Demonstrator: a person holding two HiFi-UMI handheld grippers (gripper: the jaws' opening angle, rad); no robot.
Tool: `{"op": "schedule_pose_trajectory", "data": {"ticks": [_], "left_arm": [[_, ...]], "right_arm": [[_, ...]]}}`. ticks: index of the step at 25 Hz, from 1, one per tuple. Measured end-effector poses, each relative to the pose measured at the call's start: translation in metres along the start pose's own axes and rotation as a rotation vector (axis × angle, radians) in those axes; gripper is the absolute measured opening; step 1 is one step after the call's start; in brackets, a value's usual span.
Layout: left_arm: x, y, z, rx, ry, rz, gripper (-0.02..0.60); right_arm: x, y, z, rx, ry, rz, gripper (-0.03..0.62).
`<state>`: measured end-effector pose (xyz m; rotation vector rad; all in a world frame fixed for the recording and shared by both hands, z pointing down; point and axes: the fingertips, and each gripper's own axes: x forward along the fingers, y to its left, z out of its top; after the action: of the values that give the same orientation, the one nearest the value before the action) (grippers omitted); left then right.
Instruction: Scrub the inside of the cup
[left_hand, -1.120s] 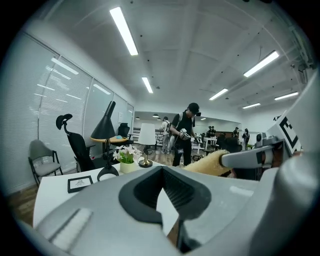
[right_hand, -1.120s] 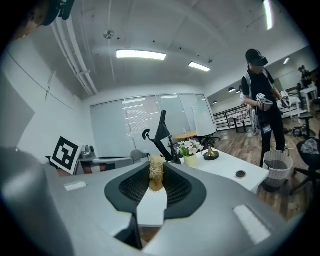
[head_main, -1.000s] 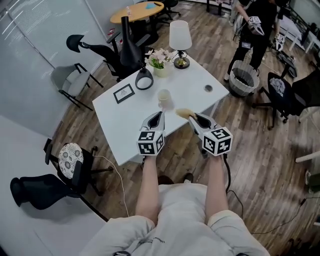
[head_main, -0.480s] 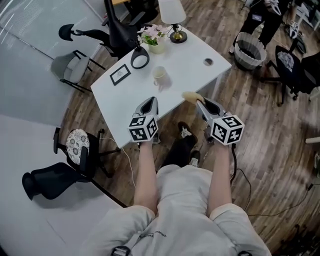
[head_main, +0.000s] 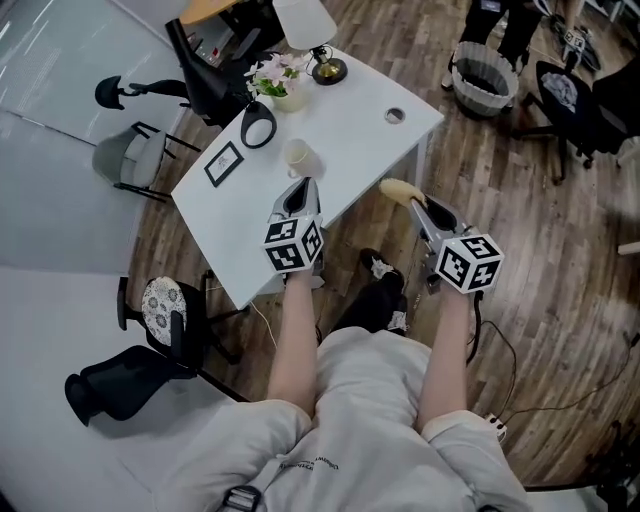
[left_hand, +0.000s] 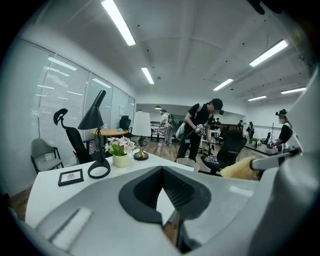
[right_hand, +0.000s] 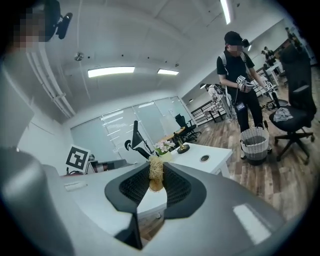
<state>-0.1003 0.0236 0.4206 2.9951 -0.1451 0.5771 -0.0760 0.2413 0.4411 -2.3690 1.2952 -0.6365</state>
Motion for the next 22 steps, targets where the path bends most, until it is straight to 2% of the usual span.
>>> {"op": "schedule_pose_trajectory", "data": {"ticks": [2,7,11,13,18,20,22], "left_arm": [[0.006,-0.007,0.001,0.013,0.0,-0.013,0.002],[0.019,-0.006,-0.01,-0.012,0.008,-0.001,0.002],[0.033,-0.01,-0.011,-0.026,0.022,-0.068,0.002],[0.04,-0.005,-0.005,-0.015,0.011,-0.075,0.002],[0.054,0.036,0.001,-0.051,-0.013,-0.02,0.002],[0.063,0.057,0.004,-0.085,-0.021,0.014,0.002],[0.078,0.069,0.013,-0.082,-0.018,0.023,0.002]], "right_arm": [[-0.001,-0.006,0.001,-0.001,0.0,-0.009,0.098],[0.01,-0.018,-0.005,-0.026,0.045,-0.009,0.098],[0.031,-0.027,0.004,-0.053,0.061,-0.022,0.098],[0.044,-0.03,0.008,-0.066,0.08,-0.022,0.098],[0.081,-0.027,0.016,-0.126,0.129,0.005,0.098],[0.105,-0.028,0.022,-0.169,0.169,0.023,0.098],[0.131,-0.03,0.032,-0.2,0.213,0.039,0.098]]}}
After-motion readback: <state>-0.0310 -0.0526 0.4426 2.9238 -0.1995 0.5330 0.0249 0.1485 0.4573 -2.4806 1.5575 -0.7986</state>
